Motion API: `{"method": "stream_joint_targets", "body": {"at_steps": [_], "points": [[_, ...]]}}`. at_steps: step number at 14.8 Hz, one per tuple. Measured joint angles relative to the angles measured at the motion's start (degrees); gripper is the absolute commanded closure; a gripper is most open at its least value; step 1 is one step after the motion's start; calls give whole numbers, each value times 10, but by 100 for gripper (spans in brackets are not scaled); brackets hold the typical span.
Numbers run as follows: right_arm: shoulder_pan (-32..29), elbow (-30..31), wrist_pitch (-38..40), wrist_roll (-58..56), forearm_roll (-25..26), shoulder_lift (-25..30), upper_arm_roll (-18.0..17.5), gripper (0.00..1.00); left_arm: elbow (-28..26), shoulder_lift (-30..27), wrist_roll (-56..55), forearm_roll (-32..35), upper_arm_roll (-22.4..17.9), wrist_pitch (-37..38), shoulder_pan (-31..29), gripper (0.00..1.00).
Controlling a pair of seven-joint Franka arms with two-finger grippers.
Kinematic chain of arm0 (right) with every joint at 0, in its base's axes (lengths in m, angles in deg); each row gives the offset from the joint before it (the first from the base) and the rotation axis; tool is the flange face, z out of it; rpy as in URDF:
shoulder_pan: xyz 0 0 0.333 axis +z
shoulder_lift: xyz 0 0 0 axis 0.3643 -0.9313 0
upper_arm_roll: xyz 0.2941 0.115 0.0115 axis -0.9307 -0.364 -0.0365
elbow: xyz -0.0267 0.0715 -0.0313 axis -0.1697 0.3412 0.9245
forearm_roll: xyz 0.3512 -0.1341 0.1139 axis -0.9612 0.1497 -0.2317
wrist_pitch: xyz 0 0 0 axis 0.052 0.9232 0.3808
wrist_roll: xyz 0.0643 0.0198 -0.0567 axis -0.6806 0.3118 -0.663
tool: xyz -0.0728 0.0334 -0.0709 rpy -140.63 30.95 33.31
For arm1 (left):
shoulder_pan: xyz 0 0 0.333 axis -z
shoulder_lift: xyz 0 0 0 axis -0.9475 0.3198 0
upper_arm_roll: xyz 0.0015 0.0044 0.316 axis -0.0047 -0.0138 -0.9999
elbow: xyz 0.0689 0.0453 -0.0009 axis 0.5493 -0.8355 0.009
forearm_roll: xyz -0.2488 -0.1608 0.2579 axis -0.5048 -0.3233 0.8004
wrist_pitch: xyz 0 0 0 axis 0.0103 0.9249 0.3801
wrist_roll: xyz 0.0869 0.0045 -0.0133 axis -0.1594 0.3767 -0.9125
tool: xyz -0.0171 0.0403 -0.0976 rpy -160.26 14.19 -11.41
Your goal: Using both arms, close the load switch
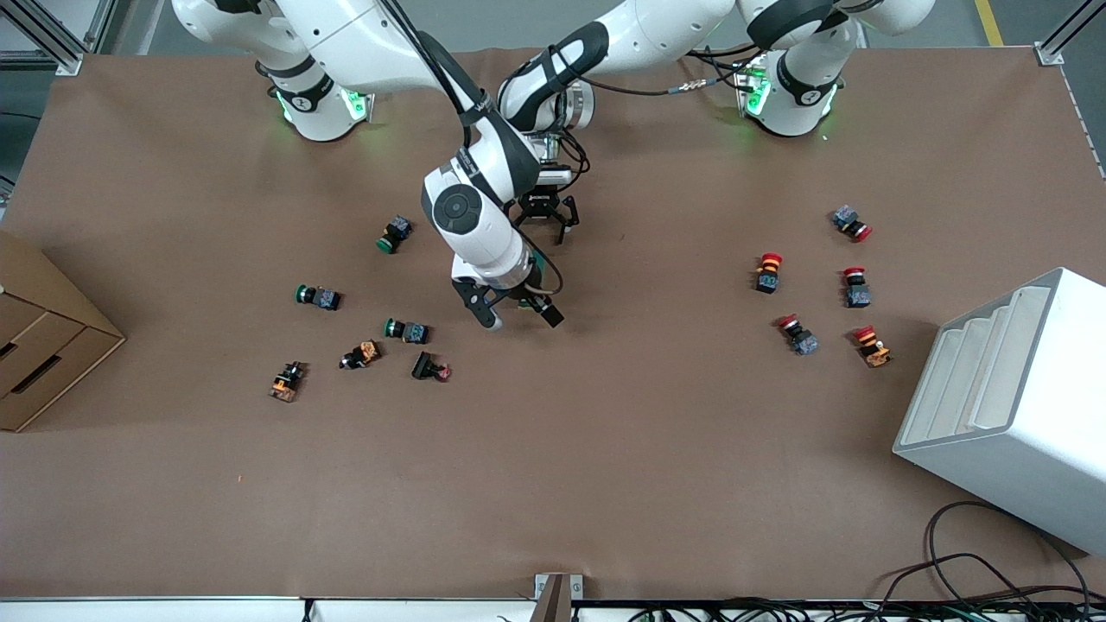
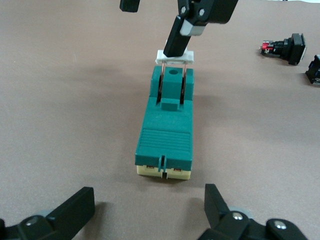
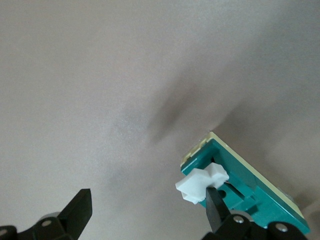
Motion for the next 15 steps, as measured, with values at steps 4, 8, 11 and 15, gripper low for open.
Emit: {"method": "stream_joint_targets", "body": {"at_steps": [4,8,11,15], "points": [[-8,-20,0,-6,0,-18,0,0,2,0,0,0,-1,0,0,3],[-15,-27,1,-18,0,-22,0,0,5,1,1,0,-2,-1,-1,3],[-17,-29,1,-24,0,-23,0,0,7,2,16,0,-3,-1,-1,3],[-34,-35,36,-101,2,-22,11,0,11,2,26,0,-3,-1,-3,3]]}}
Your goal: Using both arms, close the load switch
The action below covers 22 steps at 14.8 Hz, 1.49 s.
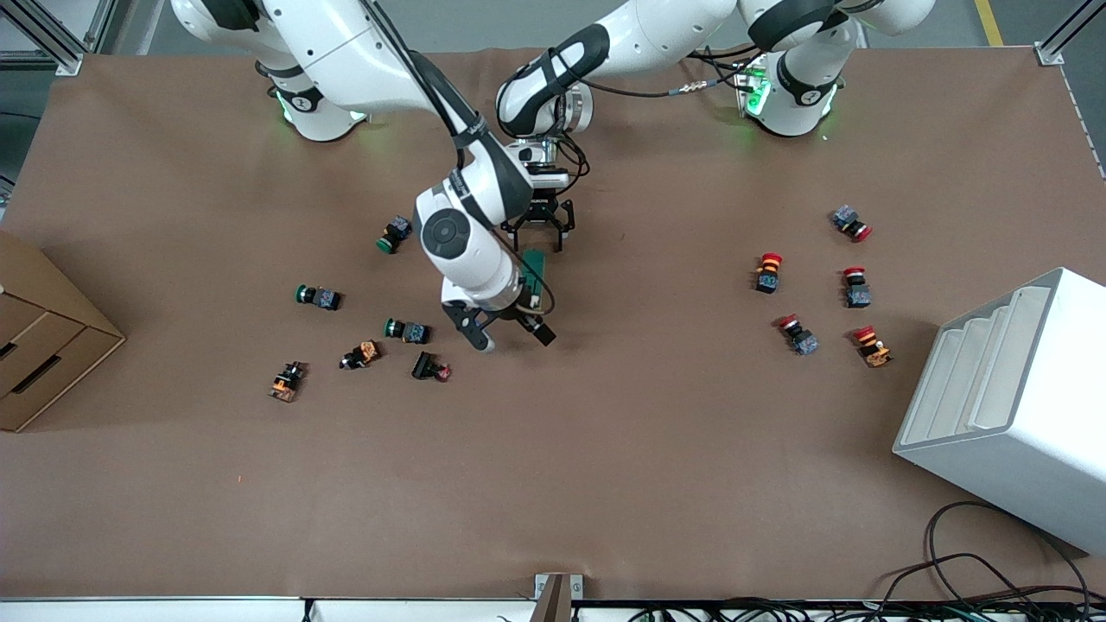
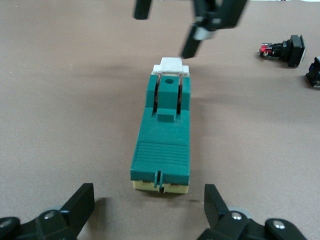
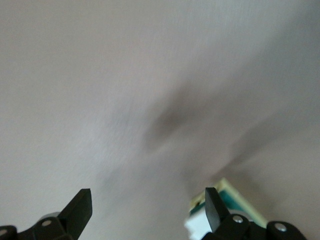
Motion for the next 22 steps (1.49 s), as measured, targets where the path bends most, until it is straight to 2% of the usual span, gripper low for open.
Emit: {"method": "stream_joint_targets", "body": {"at_steps": [2,5,7,9,10,12,16,19,22], "points": [[-21,-13,65,-90,1,11,22,0,0,0,2,0,0,0,-1,3],[-54,-28,229,-265,2,67,90,0,11,-1,20,-14,0,0,-2,3],[-75,-29,318,-383,9,112,141,0,33,-8,64,-62,1,0,-3,5],[-105,-30,376,-464,65,150,166,0,80,-24,126,-157,2,0,-4,5],[-128,-34,398,-491,109,167,165,0,108,-36,171,-209,2,1,-4,5],[-179,-59,457,-532,154,192,146,0,168,-68,270,-306,1,19,-11,4],[-281,-155,571,-551,176,204,75,0,242,-149,432,-476,0,34,-78,0],[-328,-195,619,-598,181,204,45,0,259,-220,572,-605,0,49,-162,0],[-376,-212,642,-623,182,204,10,0,264,-289,734,-710,0,101,-247,0]]}}
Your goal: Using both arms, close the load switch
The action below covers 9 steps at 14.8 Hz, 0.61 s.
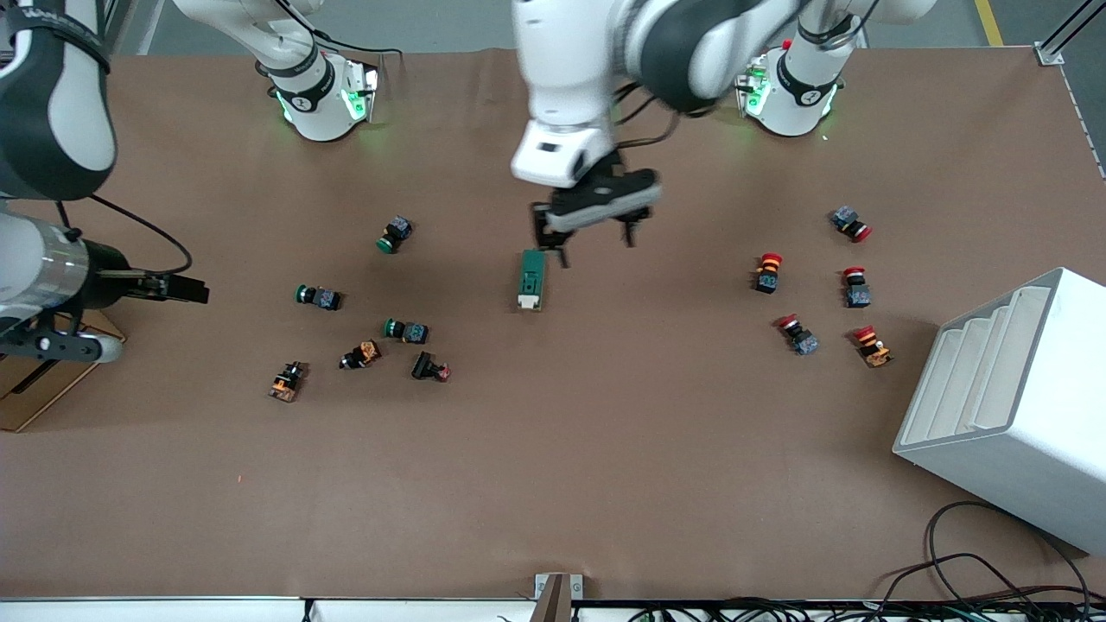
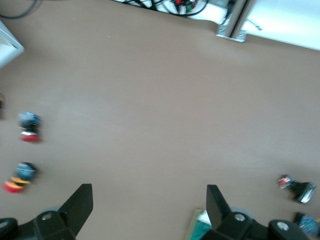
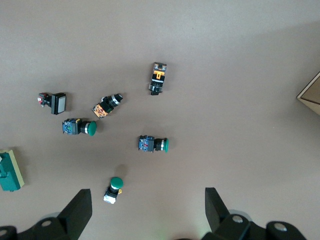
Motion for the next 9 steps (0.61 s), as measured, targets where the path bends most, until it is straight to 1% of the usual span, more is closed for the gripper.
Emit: {"method": "stream_joint_targets", "body": {"at_steps": [3,7,8,9], "points": [[-17,-6,7,-4,5,0,-16,0,1,-58,168,-58,0,51,-94,0],[-18,-16,12,-17,13,1,-21,0,1,-100,369,-125,-3,89,-195,0],[-18,-17,15,-19,13,3,-21,0,1,-111,414,-147,-16,100,-210,0],[-18,-17,19,-20,14,4,-21,0,1,-125,460,-179,-48,112,-213,0]]}}
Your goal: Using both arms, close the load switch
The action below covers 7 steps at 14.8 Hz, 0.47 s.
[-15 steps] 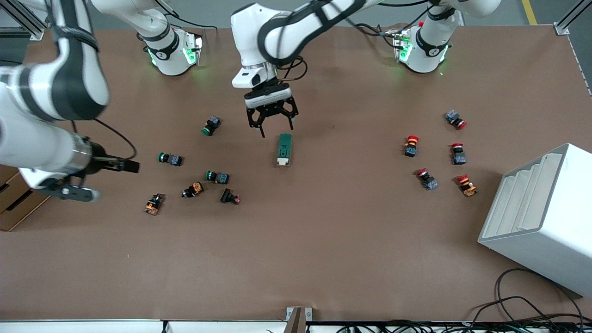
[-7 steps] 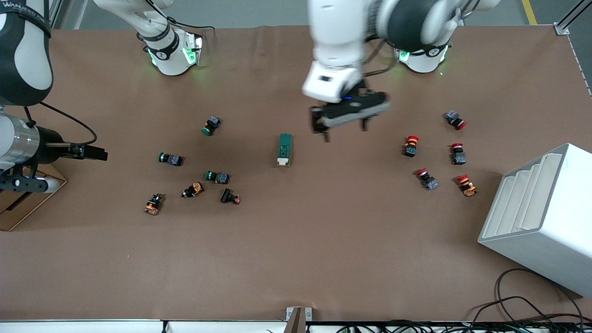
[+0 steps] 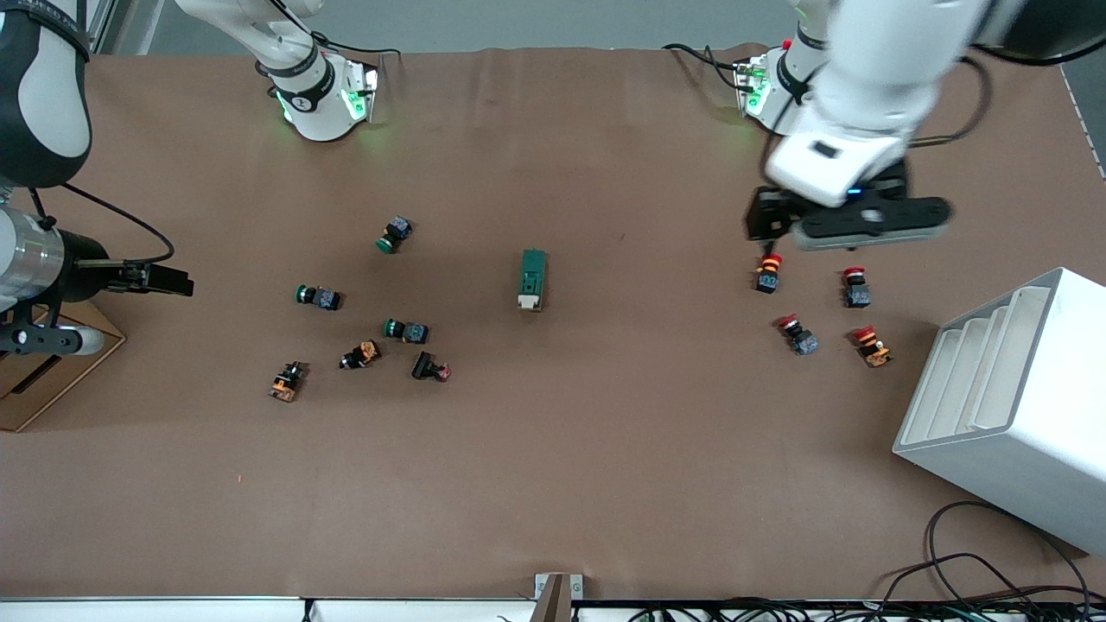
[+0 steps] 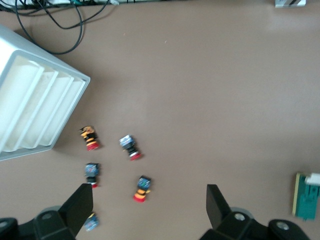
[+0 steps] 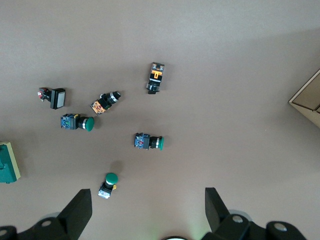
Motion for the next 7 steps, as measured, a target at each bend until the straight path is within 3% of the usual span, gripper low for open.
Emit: {"method": "stream_joint_targets", "body": {"at_steps": [4,7], "points": [[-1,0,14,-1,0,3,0,0,-2,-44,172,-100,-131,64,-1,0],[-1,-1,17,-1,3,3,1,0,-8,-67,198,-108,-161,98,1,0]]}}
